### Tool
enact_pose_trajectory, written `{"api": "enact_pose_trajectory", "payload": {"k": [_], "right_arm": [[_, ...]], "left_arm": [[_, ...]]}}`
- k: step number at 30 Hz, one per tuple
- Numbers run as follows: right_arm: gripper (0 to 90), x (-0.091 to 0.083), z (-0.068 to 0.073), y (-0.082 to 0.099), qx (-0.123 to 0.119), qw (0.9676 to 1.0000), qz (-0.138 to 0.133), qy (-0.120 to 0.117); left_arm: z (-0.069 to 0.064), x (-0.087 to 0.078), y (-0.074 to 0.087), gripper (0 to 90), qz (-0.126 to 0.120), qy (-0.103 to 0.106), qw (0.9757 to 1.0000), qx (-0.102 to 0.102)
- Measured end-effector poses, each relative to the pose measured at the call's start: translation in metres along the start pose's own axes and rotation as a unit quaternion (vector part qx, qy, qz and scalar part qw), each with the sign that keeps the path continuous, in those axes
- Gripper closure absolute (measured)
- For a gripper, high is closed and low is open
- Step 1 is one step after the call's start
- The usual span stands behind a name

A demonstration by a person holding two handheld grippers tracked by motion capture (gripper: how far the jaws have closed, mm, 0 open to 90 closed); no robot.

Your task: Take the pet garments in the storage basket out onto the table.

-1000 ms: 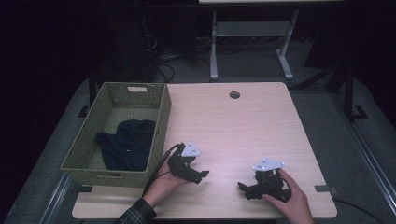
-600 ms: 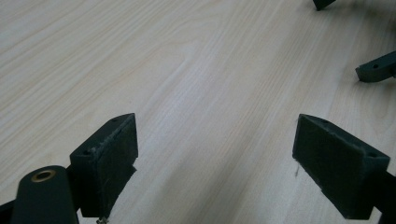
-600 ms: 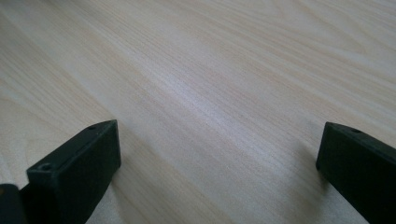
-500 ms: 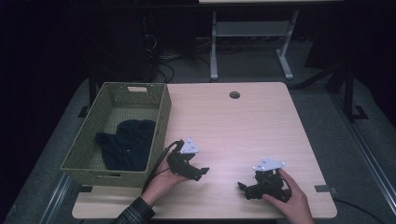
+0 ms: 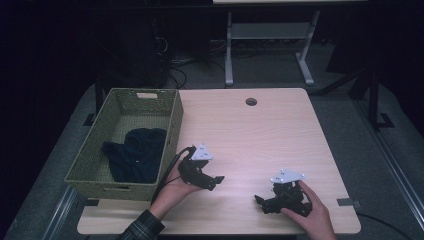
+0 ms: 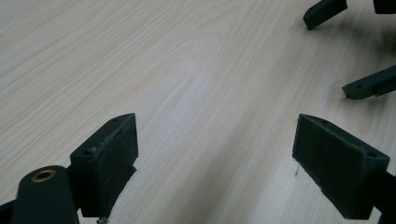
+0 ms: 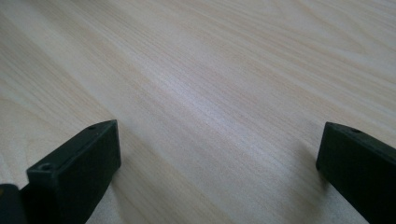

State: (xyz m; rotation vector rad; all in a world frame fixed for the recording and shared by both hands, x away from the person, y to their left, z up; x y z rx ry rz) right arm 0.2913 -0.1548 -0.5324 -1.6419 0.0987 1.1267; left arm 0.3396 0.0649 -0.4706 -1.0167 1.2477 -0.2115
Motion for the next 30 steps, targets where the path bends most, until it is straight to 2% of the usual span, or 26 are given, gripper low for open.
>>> {"api": "enact_pose_trajectory", "payload": {"k": [10, 23, 30], "right_arm": [[0.0, 0.0, 0.0, 0.0, -0.001, 1.0, 0.0, -0.001], [0.0, 0.0, 0.0, 0.0, -0.001, 1.0, 0.0, -0.001], [0.0, 0.0, 0.0, 0.0, -0.003, 1.0, 0.001, 0.0]], "left_arm": [[0.0, -0.008, -0.009, 13.8, -0.007, -0.001, 1.0, 0.003], [0.003, -0.024, -0.028, 13.8, -0.028, -0.006, 0.9996, -0.002], [0.006, -0.03, -0.035, 13.9, -0.024, 0.002, 0.9997, 0.003]]}}
Point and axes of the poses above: each handheld gripper's, and its own axes: x roughly forward along the jaws, y roughly out of its underside, z roughly to its left, the point moved 7 cm from there along x, roughly forward along the jaws, and after that the axes turned 1 degree about -z, right-handed, at the moved point
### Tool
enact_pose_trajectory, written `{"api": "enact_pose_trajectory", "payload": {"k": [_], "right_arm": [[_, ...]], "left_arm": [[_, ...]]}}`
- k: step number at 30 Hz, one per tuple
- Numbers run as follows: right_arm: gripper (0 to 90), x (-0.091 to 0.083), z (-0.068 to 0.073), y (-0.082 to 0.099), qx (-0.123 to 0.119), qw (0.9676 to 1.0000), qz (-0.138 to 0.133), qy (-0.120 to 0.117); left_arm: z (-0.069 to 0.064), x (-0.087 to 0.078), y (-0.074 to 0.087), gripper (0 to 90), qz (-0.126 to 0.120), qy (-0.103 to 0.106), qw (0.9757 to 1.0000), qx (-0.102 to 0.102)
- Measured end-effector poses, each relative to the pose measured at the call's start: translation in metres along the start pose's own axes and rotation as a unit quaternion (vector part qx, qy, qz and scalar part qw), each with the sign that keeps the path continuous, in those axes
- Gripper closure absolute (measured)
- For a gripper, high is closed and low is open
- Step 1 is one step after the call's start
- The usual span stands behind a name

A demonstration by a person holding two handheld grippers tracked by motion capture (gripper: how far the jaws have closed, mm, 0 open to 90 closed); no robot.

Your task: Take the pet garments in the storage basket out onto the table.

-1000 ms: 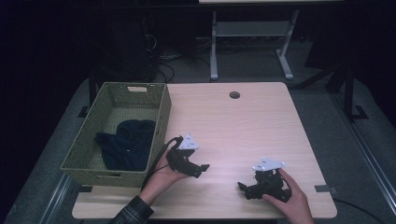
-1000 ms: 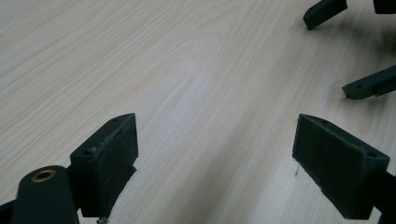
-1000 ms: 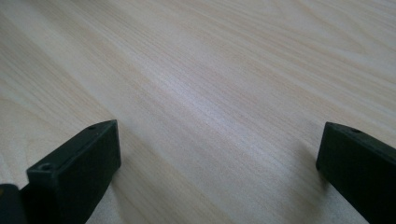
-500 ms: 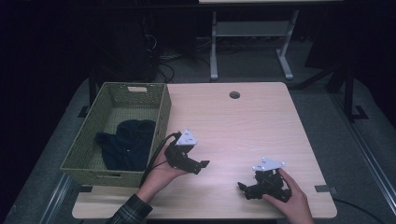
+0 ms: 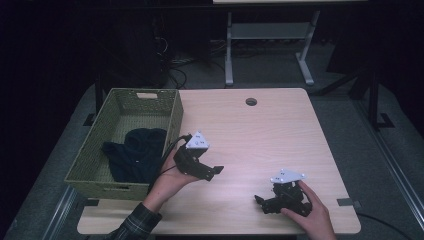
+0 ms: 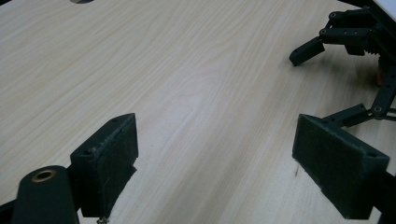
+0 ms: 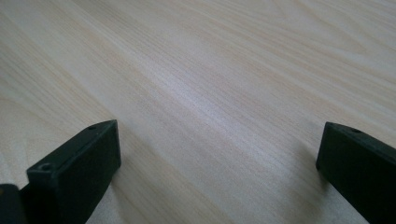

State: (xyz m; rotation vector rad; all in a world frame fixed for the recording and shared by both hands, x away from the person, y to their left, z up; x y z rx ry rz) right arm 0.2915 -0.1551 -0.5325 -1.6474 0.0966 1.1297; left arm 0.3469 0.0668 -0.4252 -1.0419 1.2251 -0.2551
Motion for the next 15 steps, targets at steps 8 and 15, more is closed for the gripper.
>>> {"api": "enact_pose_trajectory", "payload": {"k": [8, 15], "right_arm": [[0.0, 0.0, 0.0, 0.0, 0.0, 1.0, 0.0, 0.0], [0.0, 0.0, 0.0, 0.0, 0.0, 1.0, 0.0, 0.0]], "left_arm": [[0.0032, -0.0038, -0.0056, 14.0, 0.002, 0.006, 1.0, 0.001], [0.0068, -0.0066, -0.0098, 14.0, 0.006, 0.005, 0.9999, 0.007]]}}
Point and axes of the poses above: each handheld gripper's, and its own axes: x roughly forward along the jaws, y roughly out of its underside, z roughly to its left, the point moved 7 cm from there along x, roughly forward along the jaws, and after that the axes turned 1 degree about -z, right-handed, at the moved point
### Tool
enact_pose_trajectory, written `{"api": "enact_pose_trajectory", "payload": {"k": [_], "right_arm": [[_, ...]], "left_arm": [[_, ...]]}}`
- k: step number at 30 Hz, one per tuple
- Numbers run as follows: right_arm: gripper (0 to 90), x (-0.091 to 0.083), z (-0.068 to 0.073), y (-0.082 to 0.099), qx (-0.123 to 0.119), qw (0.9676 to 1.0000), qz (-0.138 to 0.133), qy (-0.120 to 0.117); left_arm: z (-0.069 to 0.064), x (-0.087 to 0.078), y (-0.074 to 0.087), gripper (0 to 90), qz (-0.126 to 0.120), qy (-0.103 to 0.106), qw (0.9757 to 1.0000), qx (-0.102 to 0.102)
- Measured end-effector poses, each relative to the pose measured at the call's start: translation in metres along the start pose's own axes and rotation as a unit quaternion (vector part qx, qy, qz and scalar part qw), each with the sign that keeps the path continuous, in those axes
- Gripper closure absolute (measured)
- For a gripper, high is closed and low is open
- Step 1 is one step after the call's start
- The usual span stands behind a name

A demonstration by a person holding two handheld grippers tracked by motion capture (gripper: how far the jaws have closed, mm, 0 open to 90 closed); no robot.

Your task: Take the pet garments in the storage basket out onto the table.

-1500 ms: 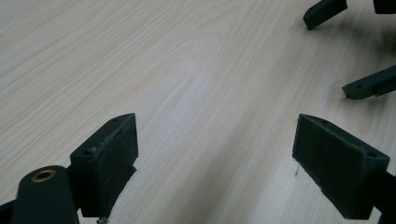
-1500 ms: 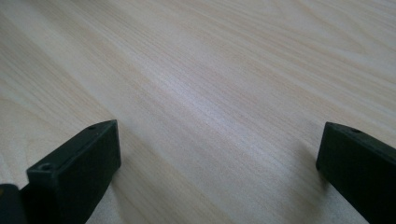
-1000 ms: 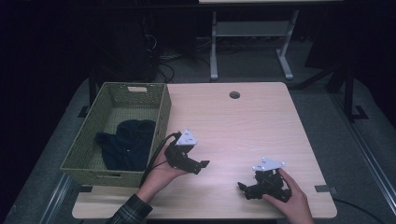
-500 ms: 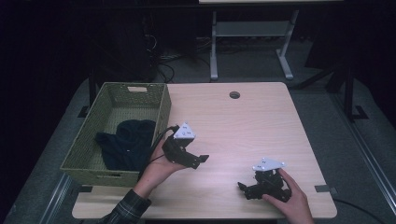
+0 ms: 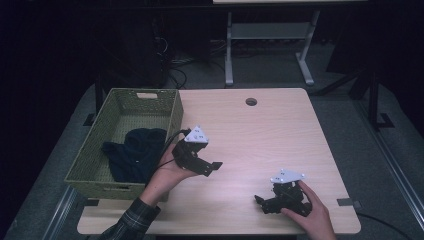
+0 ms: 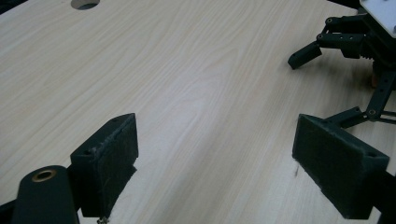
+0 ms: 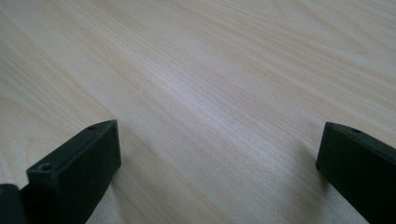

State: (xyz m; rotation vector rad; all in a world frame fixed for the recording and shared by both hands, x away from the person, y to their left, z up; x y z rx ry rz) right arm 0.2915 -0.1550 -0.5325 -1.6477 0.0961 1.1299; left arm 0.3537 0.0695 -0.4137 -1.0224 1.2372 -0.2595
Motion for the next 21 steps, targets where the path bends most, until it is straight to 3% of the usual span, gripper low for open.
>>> {"api": "enact_pose_trajectory", "payload": {"k": [8, 21], "right_arm": [[0.0, 0.0, 0.0, 0.0, 0.0, 1.0, 0.0, 0.0], [0.0, 0.0, 0.0, 0.0, 0.0, 1.0, 0.0, 0.0]], "left_arm": [[0.01, -0.011, -0.002, 14.1, -0.002, -0.006, 1.0, 0.0], [0.027, -0.03, 0.0, 14.2, -0.017, -0.023, 0.9994, -0.02]]}}
Point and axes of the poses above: each handheld gripper's, and its own axes: x roughly forward along the jaws, y roughly out of its underside, z roughly to its left, the point moved 7 cm from there along x, roughly forward along the jaws, and after that the axes turned 1 degree about -z, right-handed, at the moved point
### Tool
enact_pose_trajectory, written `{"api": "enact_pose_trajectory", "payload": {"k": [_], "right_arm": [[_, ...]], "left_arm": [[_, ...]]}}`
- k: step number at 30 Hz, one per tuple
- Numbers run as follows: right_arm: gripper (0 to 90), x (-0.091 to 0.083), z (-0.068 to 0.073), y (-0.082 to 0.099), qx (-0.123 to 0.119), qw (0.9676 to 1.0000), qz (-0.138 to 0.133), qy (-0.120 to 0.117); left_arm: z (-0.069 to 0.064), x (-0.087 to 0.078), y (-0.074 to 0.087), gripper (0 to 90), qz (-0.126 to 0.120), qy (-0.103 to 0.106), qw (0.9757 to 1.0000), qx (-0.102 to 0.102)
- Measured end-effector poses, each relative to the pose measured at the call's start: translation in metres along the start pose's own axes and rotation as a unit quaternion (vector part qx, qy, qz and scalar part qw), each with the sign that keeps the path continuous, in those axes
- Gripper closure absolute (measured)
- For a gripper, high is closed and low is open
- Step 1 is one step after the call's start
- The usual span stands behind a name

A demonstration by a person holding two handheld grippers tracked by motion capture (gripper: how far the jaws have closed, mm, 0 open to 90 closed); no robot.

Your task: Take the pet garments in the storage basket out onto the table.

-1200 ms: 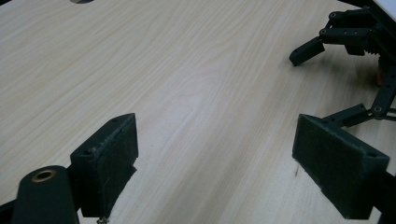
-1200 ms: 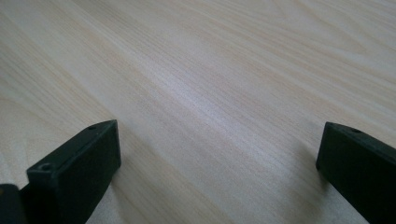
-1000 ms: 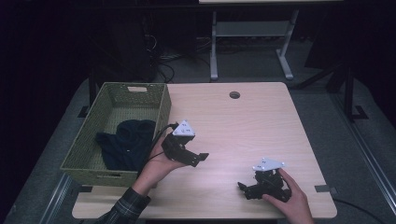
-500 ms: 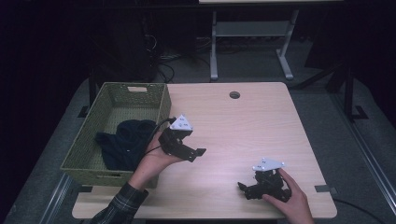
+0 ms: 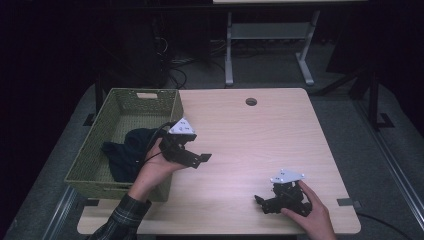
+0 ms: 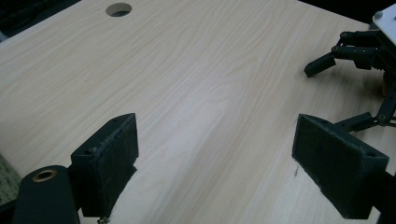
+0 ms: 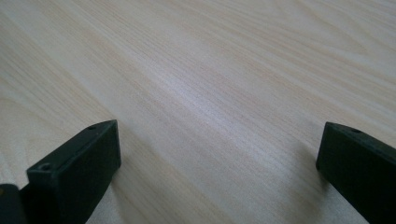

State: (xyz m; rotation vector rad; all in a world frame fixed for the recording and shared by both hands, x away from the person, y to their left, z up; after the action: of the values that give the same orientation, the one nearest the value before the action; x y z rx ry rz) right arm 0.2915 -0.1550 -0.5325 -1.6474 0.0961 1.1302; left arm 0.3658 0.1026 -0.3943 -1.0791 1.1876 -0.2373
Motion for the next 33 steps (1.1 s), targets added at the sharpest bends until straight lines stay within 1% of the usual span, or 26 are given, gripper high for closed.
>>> {"api": "enact_pose_trajectory", "payload": {"k": [1, 3, 6, 8, 10, 13, 15, 18, 22, 27, 29, 33], "right_arm": [[0.0, 0.0, 0.0, 0.0, 0.0, 1.0, 0.0, 0.0], [0.0, 0.0, 0.0, 0.0, 0.0, 1.0, 0.0, 0.0], [0.0, 0.0, 0.0, 0.0, 0.0, 1.0, 0.0, 0.0], [0.0, 0.0, 0.0, 0.0, 0.0, 1.0, 0.0, 0.0], [0.0, 0.0, 0.0, 0.0, 0.0, 1.0, 0.0, 0.0], [0.0, 0.0, 0.0, 0.0, 0.0, 1.0, 0.0, 0.0], [0.0, 0.0, 0.0, 0.0, 0.0, 1.0, 0.0, 0.0], [0.0, 0.0, 0.0, 0.0, -0.001, 1.0, 0.0, -0.001], [0.0, 0.0, 0.0, 0.0, 0.0, 1.0, 0.0, -0.001], [0.0, 0.0, 0.001, 0.0, 0.001, 1.0, 0.0, -0.001], [0.0, 0.0, 0.001, 0.0, 0.001, 1.0, 0.0, -0.002], [0.0, 0.0, 0.001, 0.0, 0.001, 1.0, 0.0, -0.002]], "left_arm": [[0.002, -0.002, 0.001, 14.1, 0.003, -0.001, 1.0, 0.002], [0.005, -0.005, 0.001, 14.2, 0.0, -0.005, 1.0, -0.003], [0.01, -0.01, 0.002, 14.2, -0.001, -0.01, 0.9999, -0.003], [0.012, -0.012, 0.002, 14.2, -0.003, -0.011, 0.9999, -0.009], [0.015, -0.014, 0.004, 14.2, -0.001, -0.015, 0.9999, -0.008], [0.018, -0.016, 0.005, 14.2, -0.005, -0.017, 0.9997, -0.014], [0.021, -0.019, 0.006, 14.2, -0.004, -0.02, 0.9997, -0.013], [0.024, -0.023, 0.006, 14.2, -0.01, -0.023, 0.9995, -0.018], [0.031, -0.03, 0.008, 14.2, -0.011, -0.031, 0.9992, -0.022], [0.042, -0.04, 0.012, 14.2, -0.018, -0.044, 0.9982, -0.036], [0.045, -0.043, 0.013, 14.2, -0.018, -0.047, 0.9981, -0.036], [0.054, -0.05, 0.017, 14.2, -0.022, -0.058, 0.9971, -0.045]]}}
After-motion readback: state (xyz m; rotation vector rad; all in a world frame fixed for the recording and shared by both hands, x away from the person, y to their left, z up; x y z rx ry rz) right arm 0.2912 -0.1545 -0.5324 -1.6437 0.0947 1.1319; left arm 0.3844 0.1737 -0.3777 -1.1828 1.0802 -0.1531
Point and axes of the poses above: each handheld gripper's, and its own axes: x roughly forward along the jaws, y roughly out of its underside, z roughly to its left, the point moved 7 cm from there along x, roughly forward along the jaws, and after that the axes turned 1 degree about -z, right-handed, at the moved point
